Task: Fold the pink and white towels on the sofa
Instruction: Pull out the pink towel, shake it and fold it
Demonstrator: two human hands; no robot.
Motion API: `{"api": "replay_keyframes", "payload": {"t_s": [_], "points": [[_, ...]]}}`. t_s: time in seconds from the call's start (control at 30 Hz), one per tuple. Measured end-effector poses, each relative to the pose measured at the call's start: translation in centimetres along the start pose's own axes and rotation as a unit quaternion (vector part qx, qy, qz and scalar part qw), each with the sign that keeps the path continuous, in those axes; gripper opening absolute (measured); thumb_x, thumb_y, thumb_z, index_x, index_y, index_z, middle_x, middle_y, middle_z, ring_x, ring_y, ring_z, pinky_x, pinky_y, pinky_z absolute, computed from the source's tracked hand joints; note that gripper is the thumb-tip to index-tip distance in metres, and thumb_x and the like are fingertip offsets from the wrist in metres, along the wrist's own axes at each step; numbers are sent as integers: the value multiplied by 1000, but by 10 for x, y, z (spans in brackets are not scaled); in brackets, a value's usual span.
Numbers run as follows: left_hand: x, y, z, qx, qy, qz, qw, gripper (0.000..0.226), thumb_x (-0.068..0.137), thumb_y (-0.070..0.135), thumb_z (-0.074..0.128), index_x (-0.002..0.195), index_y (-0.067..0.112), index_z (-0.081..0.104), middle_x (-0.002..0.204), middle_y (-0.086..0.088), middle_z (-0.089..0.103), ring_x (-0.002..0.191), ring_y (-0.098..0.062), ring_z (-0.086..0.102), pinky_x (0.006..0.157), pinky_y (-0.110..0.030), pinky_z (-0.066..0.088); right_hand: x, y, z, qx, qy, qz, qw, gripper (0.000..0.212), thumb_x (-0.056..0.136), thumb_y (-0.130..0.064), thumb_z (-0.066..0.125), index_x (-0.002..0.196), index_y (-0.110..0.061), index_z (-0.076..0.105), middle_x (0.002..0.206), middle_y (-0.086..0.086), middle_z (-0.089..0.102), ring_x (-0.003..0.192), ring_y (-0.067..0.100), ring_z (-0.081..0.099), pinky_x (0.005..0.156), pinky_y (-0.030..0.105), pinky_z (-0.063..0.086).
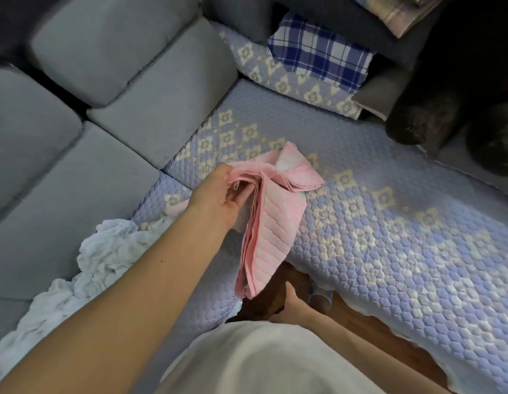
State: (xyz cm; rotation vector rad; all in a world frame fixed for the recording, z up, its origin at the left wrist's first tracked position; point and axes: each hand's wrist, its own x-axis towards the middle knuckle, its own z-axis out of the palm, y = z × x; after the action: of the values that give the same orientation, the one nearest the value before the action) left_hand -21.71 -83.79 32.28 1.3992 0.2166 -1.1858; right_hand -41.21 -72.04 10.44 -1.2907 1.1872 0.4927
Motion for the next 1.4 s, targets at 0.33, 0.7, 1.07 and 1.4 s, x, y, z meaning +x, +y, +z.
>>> {"api": "replay_keyframes", "payload": {"t_s": [0.33, 0.7, 1.07, 1.4], "points": [[-36, 29, 63, -93, -39, 49, 994, 26, 92, 6, 62, 114, -9, 65, 98, -20, 70, 87, -24, 72, 77, -38, 63, -23, -87, -5, 259, -9, -88, 962, 117, 87, -34, 77, 158, -28, -15, 153, -1, 37, 139, 26, 41, 107, 40, 45], [-73, 73, 98, -142, -94, 84, 982, 12, 94, 6, 58, 91, -4, 65, 81, -13, 67, 69, -18, 68, 75, -34, 63, -36, -151, -31, 571, 93, 10, 816, 47, 94, -20, 68, 131, -31, 42, 139, 6, 51, 125, 32, 52, 96, 49, 55], [-83, 103, 102, -188, -80, 98, 974, 14, 92, 7, 61, 102, -4, 64, 78, -12, 66, 55, -16, 67, 76, -37, 63, -29, -157, -96, 432, 461, -22, 775, 70, 81, -22, 71, 143, -8, 42, 144, 20, 41, 128, 38, 45, 101, 42, 44], [-52, 148, 42, -159, -107, 142, 971, 13, 97, 18, 63, 98, 5, 62, 84, -2, 61, 74, -5, 61, 73, -11, 51, -88, -95, -215, 196, 583, -12, 789, 45, 78, 0, 71, 122, -12, 67, 97, 5, 65, 86, 26, 64, 79, 46, 59]]}}
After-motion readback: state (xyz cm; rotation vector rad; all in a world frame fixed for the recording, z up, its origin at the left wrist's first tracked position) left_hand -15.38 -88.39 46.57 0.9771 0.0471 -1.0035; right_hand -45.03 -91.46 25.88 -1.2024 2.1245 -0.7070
